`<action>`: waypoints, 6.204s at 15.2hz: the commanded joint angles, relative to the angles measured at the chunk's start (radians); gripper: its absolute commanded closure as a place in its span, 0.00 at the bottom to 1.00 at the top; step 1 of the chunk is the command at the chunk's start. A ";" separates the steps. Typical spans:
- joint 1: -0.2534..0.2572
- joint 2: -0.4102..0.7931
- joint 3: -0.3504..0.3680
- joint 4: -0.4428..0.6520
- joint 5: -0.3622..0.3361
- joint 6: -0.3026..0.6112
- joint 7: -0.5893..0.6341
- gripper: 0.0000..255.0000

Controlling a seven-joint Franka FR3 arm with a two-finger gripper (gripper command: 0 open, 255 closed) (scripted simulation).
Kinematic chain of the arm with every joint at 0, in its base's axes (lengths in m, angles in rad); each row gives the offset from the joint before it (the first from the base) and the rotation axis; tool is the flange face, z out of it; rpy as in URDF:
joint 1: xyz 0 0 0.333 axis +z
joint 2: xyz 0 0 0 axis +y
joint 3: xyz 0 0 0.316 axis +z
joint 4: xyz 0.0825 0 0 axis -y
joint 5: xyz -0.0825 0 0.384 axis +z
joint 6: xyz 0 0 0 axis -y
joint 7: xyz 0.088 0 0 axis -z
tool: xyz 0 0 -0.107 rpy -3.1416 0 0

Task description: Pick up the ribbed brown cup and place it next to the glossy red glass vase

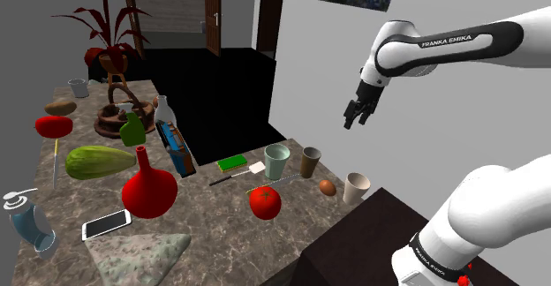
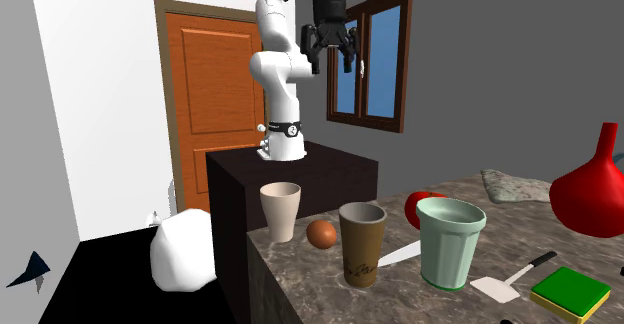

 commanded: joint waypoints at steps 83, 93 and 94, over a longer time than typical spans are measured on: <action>-0.020 0.738 -0.109 0.444 0.272 0.287 -0.357 1.00; -0.013 0.664 -0.121 0.493 0.227 0.172 -0.317 1.00; -0.012 0.657 -0.122 0.499 0.223 0.160 -0.314 1.00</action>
